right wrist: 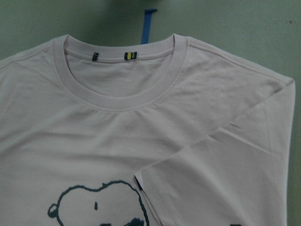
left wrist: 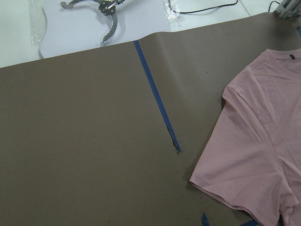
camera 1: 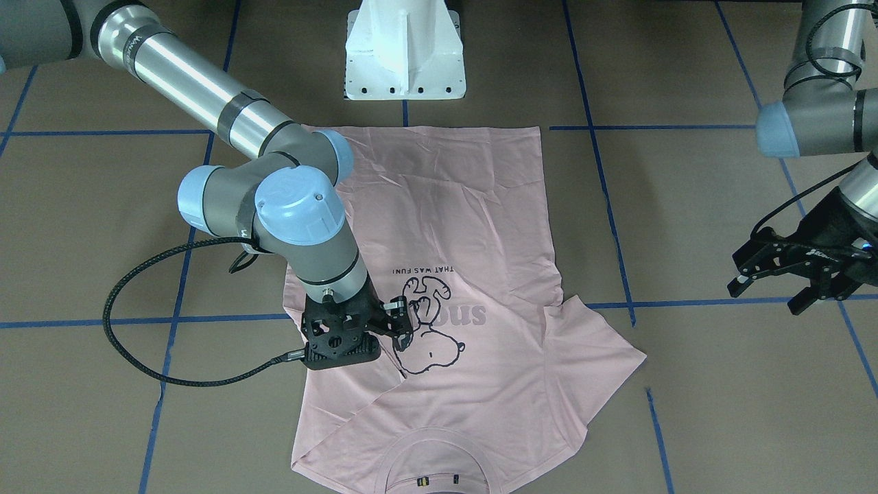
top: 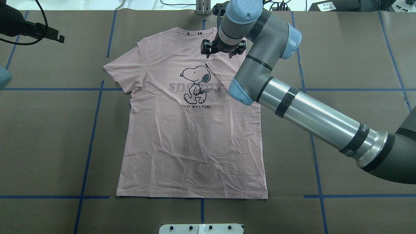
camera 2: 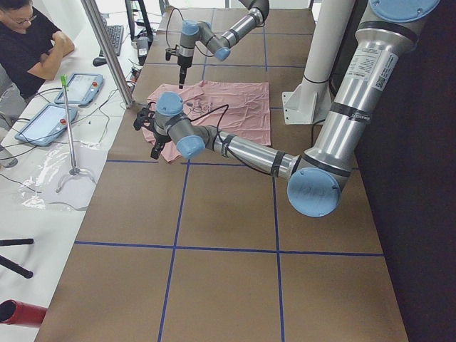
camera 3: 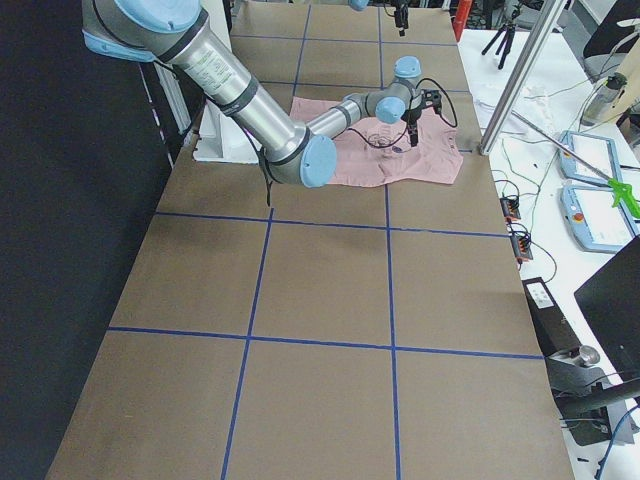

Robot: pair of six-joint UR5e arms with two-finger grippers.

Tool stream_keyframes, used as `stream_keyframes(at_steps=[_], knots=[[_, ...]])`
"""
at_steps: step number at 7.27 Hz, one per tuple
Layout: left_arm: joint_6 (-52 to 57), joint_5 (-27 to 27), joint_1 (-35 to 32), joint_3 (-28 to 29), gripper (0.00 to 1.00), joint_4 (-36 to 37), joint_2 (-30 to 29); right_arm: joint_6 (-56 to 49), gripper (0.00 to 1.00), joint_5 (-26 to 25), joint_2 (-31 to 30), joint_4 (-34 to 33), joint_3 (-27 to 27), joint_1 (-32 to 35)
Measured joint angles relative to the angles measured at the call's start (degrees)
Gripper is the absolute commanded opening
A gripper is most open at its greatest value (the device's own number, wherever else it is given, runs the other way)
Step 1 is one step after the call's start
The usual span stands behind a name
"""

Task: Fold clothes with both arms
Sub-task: 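Grasp the sleeve with the right gripper and fold it inward toward the collar, then fold the other sleeve inward with the left gripper while the right gripper holds above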

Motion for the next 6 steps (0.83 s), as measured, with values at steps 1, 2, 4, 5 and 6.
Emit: stream_keyframes(at_steps=[1,2,4,5,6], knots=[[-6.30,5.36,4.06,0.08,1.00,0.03,-0.90,0.68,1.00,1.48,-1.30,-10.25,6.50,0.02],[-12.15,11.41,8.61,0.71,0.98,0.07,-1.90,0.92,1.00,2.15,-3.67,-19.08,13.72,0.14],[-19.66,22.37,14.96,5.41,0.97,-0.14,-5.07,0.90,1.00,2.67,-10.99,-28.07,26.89,0.52],[-21.31,25.97,16.28,9.10,0.97,-1.71,-6.67,0.81,1.00,2.90,-13.30,-29.24,30.21,0.73],[-22.00,28.14,16.93,13.43,0.97,-5.18,-7.96,0.78,1.00,3.42,-14.41,-29.59,31.78,0.92]])
